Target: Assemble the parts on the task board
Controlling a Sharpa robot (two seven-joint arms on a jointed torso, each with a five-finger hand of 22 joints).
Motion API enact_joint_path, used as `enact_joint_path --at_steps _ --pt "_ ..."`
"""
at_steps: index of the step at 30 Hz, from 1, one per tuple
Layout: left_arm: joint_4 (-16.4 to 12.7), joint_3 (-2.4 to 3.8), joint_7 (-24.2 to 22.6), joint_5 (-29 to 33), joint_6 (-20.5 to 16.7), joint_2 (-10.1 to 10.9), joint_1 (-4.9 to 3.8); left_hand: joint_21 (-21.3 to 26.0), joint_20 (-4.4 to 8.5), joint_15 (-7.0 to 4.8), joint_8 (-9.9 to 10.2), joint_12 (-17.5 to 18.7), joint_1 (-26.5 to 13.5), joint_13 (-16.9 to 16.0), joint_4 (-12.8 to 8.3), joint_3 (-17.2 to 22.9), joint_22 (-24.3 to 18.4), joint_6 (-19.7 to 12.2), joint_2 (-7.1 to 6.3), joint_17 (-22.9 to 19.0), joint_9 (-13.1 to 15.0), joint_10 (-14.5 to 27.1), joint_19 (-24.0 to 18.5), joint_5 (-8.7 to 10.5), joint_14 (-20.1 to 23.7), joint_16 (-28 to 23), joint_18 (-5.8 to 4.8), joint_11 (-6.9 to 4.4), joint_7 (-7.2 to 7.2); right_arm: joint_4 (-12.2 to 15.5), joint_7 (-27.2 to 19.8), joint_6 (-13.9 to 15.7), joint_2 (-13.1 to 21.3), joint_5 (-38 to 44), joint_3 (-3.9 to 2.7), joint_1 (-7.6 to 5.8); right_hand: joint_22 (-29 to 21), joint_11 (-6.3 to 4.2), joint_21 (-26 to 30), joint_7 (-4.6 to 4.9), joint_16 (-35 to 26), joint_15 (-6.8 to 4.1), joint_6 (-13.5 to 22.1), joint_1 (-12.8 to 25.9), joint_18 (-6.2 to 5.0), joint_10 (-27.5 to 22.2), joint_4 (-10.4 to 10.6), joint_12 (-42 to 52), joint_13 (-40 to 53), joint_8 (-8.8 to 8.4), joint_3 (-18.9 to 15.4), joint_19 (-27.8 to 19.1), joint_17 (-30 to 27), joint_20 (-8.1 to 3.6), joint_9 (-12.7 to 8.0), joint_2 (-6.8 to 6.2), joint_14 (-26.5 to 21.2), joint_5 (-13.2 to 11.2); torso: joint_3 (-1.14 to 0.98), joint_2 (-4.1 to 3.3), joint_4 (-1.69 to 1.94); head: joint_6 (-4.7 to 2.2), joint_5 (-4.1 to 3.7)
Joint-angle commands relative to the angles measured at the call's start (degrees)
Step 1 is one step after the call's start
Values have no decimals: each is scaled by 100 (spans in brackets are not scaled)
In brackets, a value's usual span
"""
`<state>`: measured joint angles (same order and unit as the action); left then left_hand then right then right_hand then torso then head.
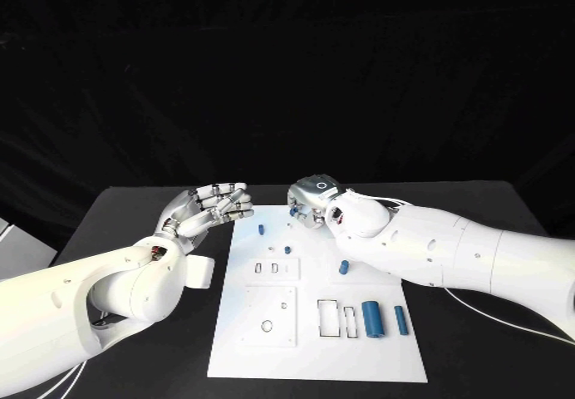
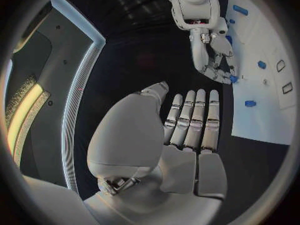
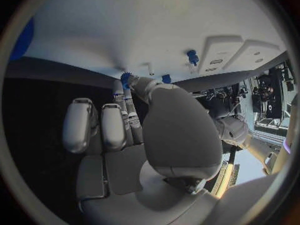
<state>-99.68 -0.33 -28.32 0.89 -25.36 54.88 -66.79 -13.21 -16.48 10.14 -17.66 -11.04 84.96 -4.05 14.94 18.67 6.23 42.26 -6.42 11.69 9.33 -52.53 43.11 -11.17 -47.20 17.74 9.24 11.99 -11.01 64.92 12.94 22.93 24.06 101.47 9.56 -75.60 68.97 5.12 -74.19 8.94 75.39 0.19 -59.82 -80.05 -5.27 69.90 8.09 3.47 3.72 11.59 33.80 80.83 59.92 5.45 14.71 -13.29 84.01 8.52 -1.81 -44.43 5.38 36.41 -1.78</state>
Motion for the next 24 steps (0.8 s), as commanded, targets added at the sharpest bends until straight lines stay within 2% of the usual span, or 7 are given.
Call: enact_joint_path --at_steps 1,3,7,18,21,23,24 --pt "-8 5 -1 6 114 -14 -14 1 -3 -3 -22 33 1 9 -6 32 -7 -45 -66 8 6 40 9 30 52 21 90 1 -392 -25 -52 -66 -17 57 2 4 -65 23 80 17 1 45 129 58 69 -132 5 -8 -8 -65 44 -71 -57 8 0 -81 77 20 -1 -1 -4 -6 8" --pt "-7 5 16 6 114 -13 -15 1 -3 -3 -22 33 1 9 -6 32 -7 -45 -66 8 6 40 9 30 52 21 90 1 -392 -34 -62 -28 -21 55 2 3 -248 60 237 50 -77 77 292 111 28 -307 2 -9 -13 -159 61 -179 -216 42 -9 -141 25 21 -4 -4 -4 -6 14" --pt "-5 5 48 6 123 -15 -17 2 -3 -3 -25 35 -1 9 -6 36 -7 -48 -66 10 6 41 9 32 54 23 90 1 -393 -43 -82 43 -22 44 2 1 -339 78 326 43 -115 87 434 166 3 -455 0 -8 -12 -240 39 -239 -300 70 -16 -199 -4 16 -2 -4 -5 -12 18" --pt "-1 5 71 6 151 -20 -19 4 -4 1 -30 41 -8 12 -6 47 -11 -61 -68 13 5 51 6 39 71 25 88 4 -395 48 -84 164 65 32 2 -2 -412 78 398 37 -136 88 538 185 -16 -555 -5 -2 -10 -301 9 -281 -350 83 -22 -207 -19 17 1 -7 -1 -38 18" --pt "5 5 69 6 173 -17 -20 4 -4 1 -30 41 -8 12 -6 47 -11 -61 -68 13 5 51 6 39 71 25 88 4 -395 281 -58 246 290 -4 1 -4 -424 77 408 34 -145 89 538 184 -19 -557 -5 -1 -10 -301 9 -286 -369 82 -21 -204 -22 17 0 1 -1 -40 21" --pt "9 5 63 6 189 0 -20 4 -4 1 -30 41 -8 12 -6 47 -11 -61 -68 13 5 51 6 39 71 25 88 4 -395 573 -37 334 572 -126 -17 -19 -427 76 411 32 -143 89 536 184 -20 -558 -5 -1 -9 -300 9 -288 -367 82 -20 -203 -22 17 -5 8 -22 -42 38" --pt "10 5 59 6 197 8 -20 6 -4 2 -33 43 -10 13 -7 51 -12 -66 -70 14 5 54 4 41 76 25 87 5 -395 704 -32 370 702 -207 -30 -35 -405 70 400 29 -142 85 478 207 -17 -510 8 23 4 -269 -10 -277 -371 81 2 -195 -22 16 -10 12 -44 -52 53"
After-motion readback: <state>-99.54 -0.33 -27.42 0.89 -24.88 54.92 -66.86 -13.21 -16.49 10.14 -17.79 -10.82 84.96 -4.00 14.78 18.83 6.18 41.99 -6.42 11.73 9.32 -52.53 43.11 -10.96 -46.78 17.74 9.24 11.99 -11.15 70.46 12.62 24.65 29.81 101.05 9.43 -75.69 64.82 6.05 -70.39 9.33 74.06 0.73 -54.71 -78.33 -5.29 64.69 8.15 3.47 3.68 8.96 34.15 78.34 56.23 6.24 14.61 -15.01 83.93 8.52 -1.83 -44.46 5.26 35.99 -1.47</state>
